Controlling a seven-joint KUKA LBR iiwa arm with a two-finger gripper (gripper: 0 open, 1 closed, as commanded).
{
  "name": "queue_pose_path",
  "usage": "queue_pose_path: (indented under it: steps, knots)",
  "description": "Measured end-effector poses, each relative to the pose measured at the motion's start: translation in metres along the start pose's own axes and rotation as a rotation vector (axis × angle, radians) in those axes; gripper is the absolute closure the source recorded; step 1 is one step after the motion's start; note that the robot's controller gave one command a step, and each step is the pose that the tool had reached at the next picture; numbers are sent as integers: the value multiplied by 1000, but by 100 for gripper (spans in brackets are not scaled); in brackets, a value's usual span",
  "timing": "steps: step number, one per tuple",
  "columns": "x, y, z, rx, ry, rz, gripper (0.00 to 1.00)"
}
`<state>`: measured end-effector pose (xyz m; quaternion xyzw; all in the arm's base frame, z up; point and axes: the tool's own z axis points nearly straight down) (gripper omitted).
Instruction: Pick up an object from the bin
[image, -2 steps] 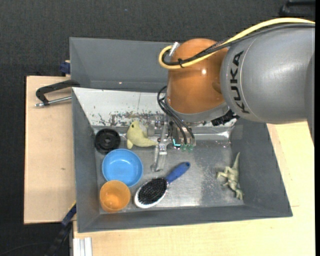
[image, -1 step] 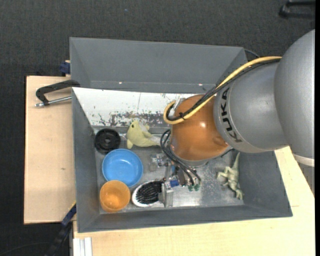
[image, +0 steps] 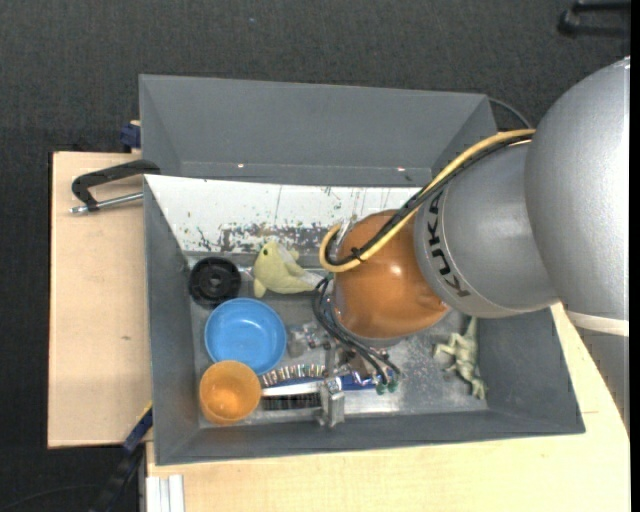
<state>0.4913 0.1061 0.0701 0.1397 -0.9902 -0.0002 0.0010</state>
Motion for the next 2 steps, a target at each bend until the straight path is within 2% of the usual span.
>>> queue_pose_path:
  steps: [1,2]
  knots:
    - [0,0,0,-1,0,1,100]
    - [-16,4,-137,1,-15,2,100]
